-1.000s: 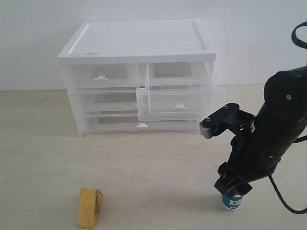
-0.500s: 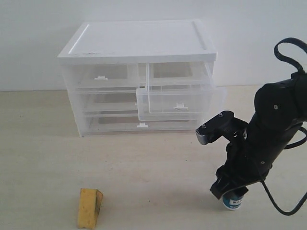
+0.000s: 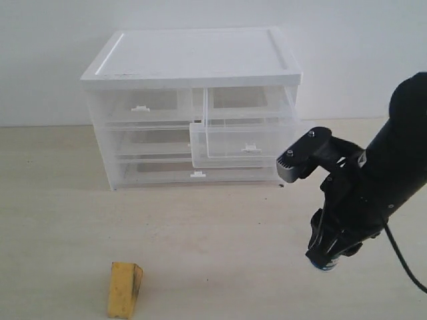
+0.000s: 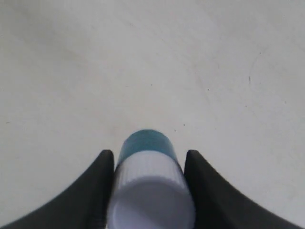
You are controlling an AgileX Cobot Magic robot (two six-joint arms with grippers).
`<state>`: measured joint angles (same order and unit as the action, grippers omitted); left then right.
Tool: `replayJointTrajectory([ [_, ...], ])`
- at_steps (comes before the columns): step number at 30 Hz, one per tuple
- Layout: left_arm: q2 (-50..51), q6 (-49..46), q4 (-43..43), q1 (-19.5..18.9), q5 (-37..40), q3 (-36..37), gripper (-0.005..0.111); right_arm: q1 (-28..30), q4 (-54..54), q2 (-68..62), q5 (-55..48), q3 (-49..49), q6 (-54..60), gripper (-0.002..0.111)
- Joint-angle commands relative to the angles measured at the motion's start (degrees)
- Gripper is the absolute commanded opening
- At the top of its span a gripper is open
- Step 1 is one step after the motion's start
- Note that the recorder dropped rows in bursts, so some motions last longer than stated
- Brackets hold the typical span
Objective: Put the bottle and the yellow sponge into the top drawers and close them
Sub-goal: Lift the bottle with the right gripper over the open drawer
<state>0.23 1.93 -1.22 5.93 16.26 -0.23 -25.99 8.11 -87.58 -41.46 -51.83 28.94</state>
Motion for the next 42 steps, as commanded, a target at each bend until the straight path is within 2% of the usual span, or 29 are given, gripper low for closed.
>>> replayJointTrajectory([
  [1,-0.2,-0.2,0.5,-0.2,0.0,0.2,0.004,0.3,6.2,7.5,-3.2,-0.7,10.0,0.000],
  [6,-0.2,-0.2,0.5,-0.2,0.0,0.2,0.004,0.3,7.5,11.0,-7.2,-5.3,12.9,0.000],
  [10,-0.2,-0.2,0.5,-0.2,0.0,0.2,0.004,0.3,12.7,10.9,-9.3,-10.0,20.1,0.000],
  [18,-0.2,-0.2,0.5,-0.2,0.0,0.2,0.004,1.3,24.4,10.9,-4.4,-14.5,36.5,0.000],
  [23,-0.2,-0.2,0.5,-0.2,0.0,0.2,0.004,8.1,41.8,10.7,-3.4,-14.6,56.1,0.000],
  [27,-0.2,-0.2,0.5,-0.2,0.0,0.2,0.004,13.5,58.7,8.7,-8.6,-14.6,73.5,0.000],
  [31,-0.2,-0.2,0.5,-0.2,0.0,0.2,0.004,17.1,68.7,4.3,-14.0,-14.6,83.8,0.000],
  [36,-0.2,-0.2,0.5,-0.2,0.0,0.2,0.004,17.8,75.3,-1.8,-14.9,-14.6,92.9,0.000],
  [42,-0.2,-0.2,0.5,-0.2,0.0,0.2,0.004,17.8,75.6,-9.8,-18.0,-19.5,92.9,0.000],
])
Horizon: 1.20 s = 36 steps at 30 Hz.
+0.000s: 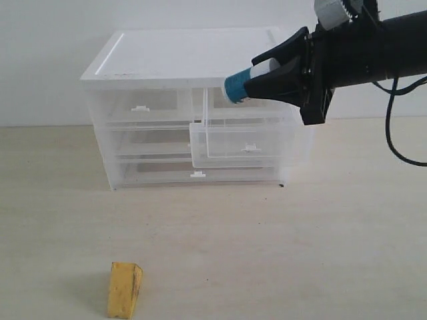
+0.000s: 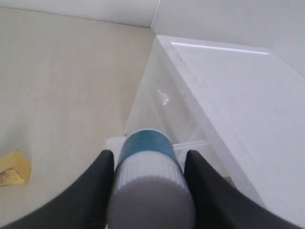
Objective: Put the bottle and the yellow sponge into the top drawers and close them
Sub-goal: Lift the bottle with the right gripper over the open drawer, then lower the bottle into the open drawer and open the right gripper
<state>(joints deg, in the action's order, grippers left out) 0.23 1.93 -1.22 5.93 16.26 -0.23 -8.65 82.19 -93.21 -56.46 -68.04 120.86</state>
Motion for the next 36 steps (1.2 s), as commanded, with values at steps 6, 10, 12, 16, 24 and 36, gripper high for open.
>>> replayJointTrajectory([
  [6,-0.2,-0.2,0.5,-0.2,0.0,0.2,0.004,0.4,1.5,-9.7,-3.4,-7.4,0.6,0.000],
  [10,-0.2,-0.2,0.5,-0.2,0.0,0.2,0.004,0.4,3.1,-12.1,-2.9,-7.6,0.8,0.000],
  [12,-0.2,-0.2,0.5,-0.2,0.0,0.2,0.004,0.4,3.8,-13.2,-2.3,-7.6,0.8,0.000],
  [16,-0.2,-0.2,0.5,-0.2,0.0,0.2,0.004,0.4,4.6,-14.9,-2.2,-8.1,0.7,0.000],
  [24,-0.2,-0.2,0.5,-0.2,0.0,0.2,0.004,0.4,5.7,-15.5,-1.8,-8.0,-0.5,0.001],
  [36,-0.2,-0.2,0.5,-0.2,0.0,0.2,0.004,0.1,5.0,-15.5,2.3,-8.0,-2.5,0.061],
])
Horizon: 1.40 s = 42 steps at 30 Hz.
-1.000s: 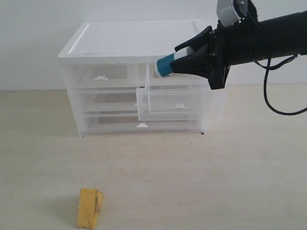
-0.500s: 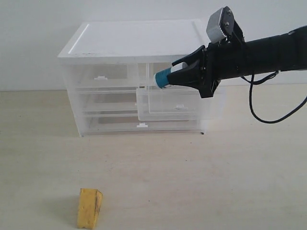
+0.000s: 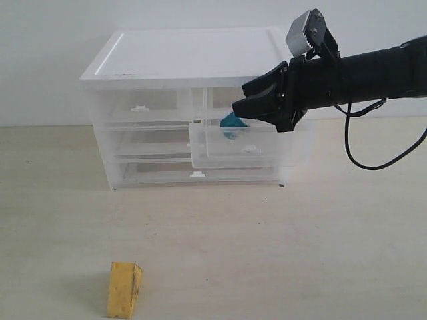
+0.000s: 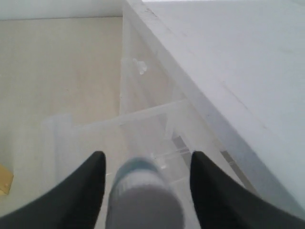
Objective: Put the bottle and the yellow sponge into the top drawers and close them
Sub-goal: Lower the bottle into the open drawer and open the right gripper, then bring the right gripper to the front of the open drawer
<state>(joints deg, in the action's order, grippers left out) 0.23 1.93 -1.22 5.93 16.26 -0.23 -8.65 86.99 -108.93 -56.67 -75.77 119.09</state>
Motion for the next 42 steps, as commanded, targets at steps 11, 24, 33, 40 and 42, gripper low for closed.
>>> replayJointTrajectory([
  [11,-0.2,-0.2,0.5,-0.2,0.0,0.2,0.004,0.1,0.5,4.4,7.9,-0.3,-4.0,0.062],
  [24,-0.2,-0.2,0.5,-0.2,0.0,0.2,0.004,0.1,-38.9,18.3,27.3,-0.2,-65.1,0.000],
  [33,-0.2,-0.2,0.5,-0.2,0.0,0.2,0.004,-0.1,-60.7,30.7,37.2,7.2,-100.7,0.000],
  [40,-0.2,-0.2,0.5,-0.2,0.0,0.2,0.004,-10.4,-62.1,42.9,74.3,29.6,-97.3,0.000],
  [42,-0.2,-0.2,0.5,-0.2,0.0,0.2,0.004,-14.3,-64.0,43.1,80.7,33.3,-95.7,0.000],
])
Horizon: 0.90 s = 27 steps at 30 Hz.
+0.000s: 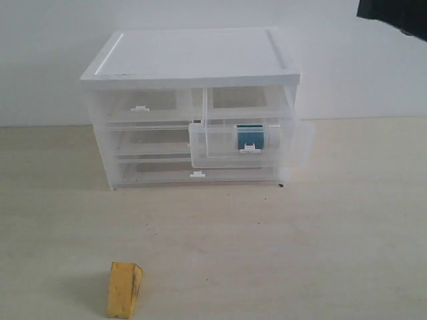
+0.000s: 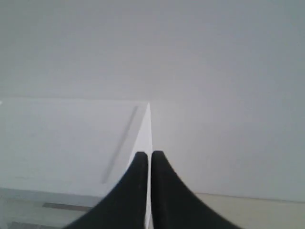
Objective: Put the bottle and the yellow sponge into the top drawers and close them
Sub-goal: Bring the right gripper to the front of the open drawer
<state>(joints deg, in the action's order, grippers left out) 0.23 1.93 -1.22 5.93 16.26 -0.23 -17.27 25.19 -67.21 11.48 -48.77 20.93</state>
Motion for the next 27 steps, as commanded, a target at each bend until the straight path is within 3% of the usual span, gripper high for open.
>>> replayJointTrajectory([
  [1,-0.2,-0.2,0.5,-0.2,0.0,0.2,0.004,-7.5,-3.1,1.4,14.9,7.5,3.2,0.000],
  [14,-0.2,-0.2,0.5,-0.2,-0.1,0.2,0.004,-20.7,-2.3,-1.0,26.5,21.2,1.6,0.000],
  [21,-0.2,-0.2,0.5,-0.2,-0.1,0.2,0.004,-27.5,-1.2,-6.3,43.0,27.5,-3.2,0.000],
  [27,-0.2,-0.2,0.5,-0.2,-0.1,0.2,0.004,-32.7,2.1,-16.2,51.0,28.1,-7.1,0.000],
])
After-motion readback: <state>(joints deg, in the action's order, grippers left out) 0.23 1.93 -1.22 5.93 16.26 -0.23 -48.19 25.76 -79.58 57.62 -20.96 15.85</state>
